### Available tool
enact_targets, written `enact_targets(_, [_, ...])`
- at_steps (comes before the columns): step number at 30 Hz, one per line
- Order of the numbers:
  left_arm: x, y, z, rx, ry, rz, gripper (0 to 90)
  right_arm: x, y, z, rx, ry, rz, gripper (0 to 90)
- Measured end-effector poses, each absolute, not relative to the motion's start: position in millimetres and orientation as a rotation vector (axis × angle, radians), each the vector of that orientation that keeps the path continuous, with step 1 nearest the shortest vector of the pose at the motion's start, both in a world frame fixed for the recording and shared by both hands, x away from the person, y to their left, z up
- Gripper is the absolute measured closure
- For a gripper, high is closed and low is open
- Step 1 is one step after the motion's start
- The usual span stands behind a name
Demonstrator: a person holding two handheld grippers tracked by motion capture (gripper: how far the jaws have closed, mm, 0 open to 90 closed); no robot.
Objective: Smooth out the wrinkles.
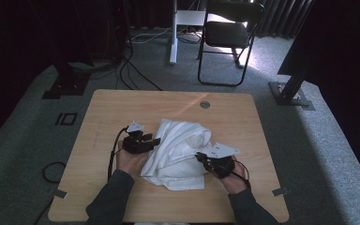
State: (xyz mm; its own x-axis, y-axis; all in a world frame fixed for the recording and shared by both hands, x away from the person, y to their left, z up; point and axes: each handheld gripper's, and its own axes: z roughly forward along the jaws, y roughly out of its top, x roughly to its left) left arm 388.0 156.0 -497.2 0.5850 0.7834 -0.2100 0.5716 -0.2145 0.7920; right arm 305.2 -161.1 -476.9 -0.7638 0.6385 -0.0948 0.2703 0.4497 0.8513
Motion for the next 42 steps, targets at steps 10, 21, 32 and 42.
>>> enact_targets(10, [389, 150, -499, 1.912, 1.095, 0.293, 51.9, 269, -205, -455, 0.748, 2.188, 1.397, 87.7])
enact_targets(21, [387, 146, -496, 1.910, 1.086, 0.308, 52.0, 261, -235, -480, 0.891, 2.259, 1.333, 67.1])
enact_targets(32, [386, 142, -494, 1.896, 1.081, 0.315, 52.4, 294, -137, -478, 0.774, 2.289, 1.221, 58.0])
enact_targets(42, [385, 141, -495, 1.894, 1.066, 0.299, 51.3, 278, -164, -454, 0.755, 2.200, 1.313, 87.5])
